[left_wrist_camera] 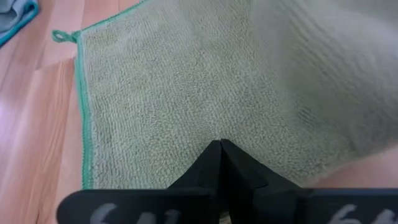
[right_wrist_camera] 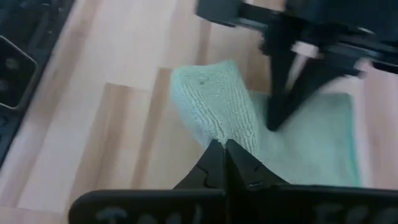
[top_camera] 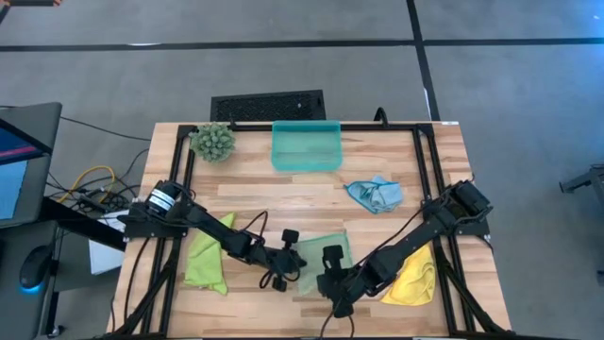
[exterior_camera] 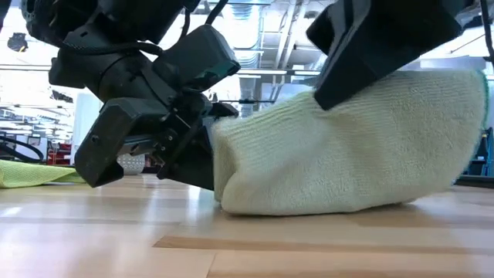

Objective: Fold microfiber towels
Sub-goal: Fold the green towel

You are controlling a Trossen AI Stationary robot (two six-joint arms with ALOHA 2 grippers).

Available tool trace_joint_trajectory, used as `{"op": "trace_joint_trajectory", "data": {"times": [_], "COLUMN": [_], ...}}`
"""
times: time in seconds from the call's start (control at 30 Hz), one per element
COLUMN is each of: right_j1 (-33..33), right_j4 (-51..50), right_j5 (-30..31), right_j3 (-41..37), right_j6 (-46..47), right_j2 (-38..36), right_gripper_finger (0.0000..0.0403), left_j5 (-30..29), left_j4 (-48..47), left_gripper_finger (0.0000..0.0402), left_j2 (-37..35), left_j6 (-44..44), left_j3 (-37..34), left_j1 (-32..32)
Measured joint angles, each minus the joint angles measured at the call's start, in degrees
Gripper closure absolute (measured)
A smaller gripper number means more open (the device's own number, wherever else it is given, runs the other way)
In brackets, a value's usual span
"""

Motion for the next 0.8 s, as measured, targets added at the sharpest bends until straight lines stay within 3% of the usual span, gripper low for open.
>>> {"op": "trace_joint_trajectory", "data": {"times": [0.27,0.67,0.8], "right_j1": [-1.94,-5.25,-5.1], "right_j4": [-4.21,13.02,18.28], "right_j5": [5.8,4.09,0.81], "right_j3": [-1.33,-15.56,-18.15], "right_j6": [4.6,3.24,2.14], "right_j2": [-0.31,-8.31,-11.07], "right_gripper_finger": [0.039,0.0391,0.0392], "left_j5": [0.04,-1.24,-5.16], "left_j4": [1.28,0.28,-4.19], "left_gripper_finger": [0.0402,0.0401,0.0401], "left_j2": [0.14,-2.39,-4.81], "left_j6": [0.13,1.36,1.31], "left_j3": [-0.07,-0.26,-0.15], "left_j1": [-0.61,-2.14,-2.14]}}
